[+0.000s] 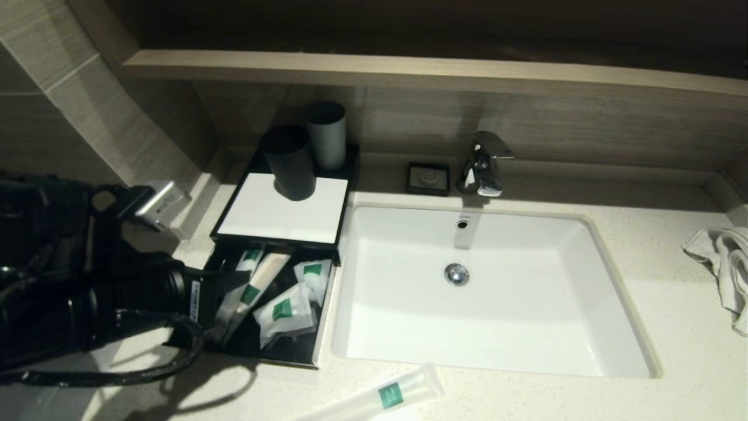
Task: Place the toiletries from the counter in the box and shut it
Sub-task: Pick up the bathroom toiletry
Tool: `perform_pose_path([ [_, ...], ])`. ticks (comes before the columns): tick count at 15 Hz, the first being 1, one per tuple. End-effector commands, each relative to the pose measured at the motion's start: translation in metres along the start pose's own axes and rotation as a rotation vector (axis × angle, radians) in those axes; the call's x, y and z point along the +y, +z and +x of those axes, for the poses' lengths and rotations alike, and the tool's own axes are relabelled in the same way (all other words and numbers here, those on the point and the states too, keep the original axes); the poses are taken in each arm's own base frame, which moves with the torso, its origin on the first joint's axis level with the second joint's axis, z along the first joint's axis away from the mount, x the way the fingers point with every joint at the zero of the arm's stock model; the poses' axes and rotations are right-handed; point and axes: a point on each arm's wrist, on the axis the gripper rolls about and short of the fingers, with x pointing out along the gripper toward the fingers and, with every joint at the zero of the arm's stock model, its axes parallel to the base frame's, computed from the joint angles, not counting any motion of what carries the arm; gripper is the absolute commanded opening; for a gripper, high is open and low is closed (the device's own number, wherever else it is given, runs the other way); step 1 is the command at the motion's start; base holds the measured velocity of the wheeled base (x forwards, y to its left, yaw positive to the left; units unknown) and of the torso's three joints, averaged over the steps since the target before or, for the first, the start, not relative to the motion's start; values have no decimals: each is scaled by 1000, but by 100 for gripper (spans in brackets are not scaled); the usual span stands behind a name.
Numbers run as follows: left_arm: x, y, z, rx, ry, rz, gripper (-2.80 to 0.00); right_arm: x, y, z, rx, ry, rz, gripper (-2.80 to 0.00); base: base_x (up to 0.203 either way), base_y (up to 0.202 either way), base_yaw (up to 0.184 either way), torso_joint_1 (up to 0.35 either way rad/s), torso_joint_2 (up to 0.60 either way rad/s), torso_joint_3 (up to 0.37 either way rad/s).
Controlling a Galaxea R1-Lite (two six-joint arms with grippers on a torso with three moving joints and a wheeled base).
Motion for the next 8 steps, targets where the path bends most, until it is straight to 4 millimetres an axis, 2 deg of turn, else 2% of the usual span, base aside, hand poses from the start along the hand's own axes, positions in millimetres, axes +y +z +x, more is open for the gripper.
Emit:
perform_pose_path([
  [1,-10,-10,-1,30,-51,49,-280,0,0,0,-1,0,0,-280,0,0,0,0,0,0],
  [4,-12,-20,0,63,-67,114,-280,0,0,0,0,0,0,-280,0,0,0,0,0,0],
  [8,-22,-24,-2,70,-121,175,-280,0,0,0,0,0,0,-280,0,0,0,0,0,0],
])
